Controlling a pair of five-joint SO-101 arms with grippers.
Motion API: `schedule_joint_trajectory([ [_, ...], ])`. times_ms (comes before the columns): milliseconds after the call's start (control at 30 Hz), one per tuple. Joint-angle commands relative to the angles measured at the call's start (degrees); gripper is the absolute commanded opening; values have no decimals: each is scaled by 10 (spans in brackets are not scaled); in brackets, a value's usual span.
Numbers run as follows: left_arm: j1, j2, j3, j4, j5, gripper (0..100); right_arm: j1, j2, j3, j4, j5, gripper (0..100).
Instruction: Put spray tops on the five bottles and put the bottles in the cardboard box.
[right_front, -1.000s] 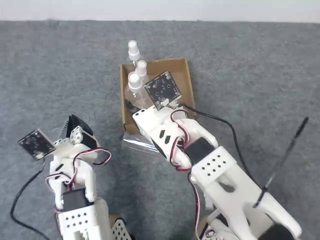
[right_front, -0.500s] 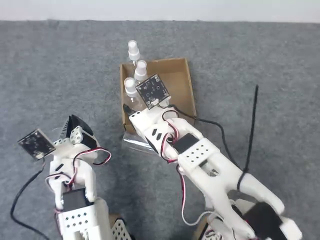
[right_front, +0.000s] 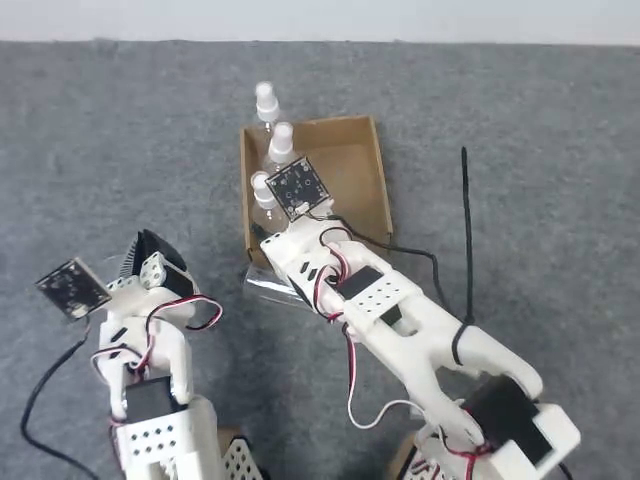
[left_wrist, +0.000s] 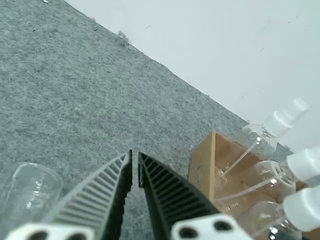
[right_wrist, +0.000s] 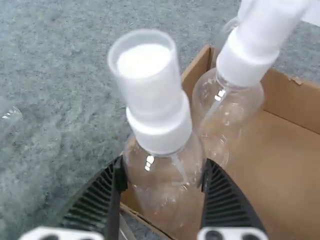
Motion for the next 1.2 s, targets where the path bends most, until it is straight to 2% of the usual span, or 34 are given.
schedule_joint_trajectory([
  [0,3,-8,-7,2,-5,12,-2,0,-6,-13,-7,80],
  [933,0,-7,-7,2,-5,12,13,0,8,-8,-7,86],
  [1167,0,-7,-7,2,-5,12,13,1,10,10,-6,221],
])
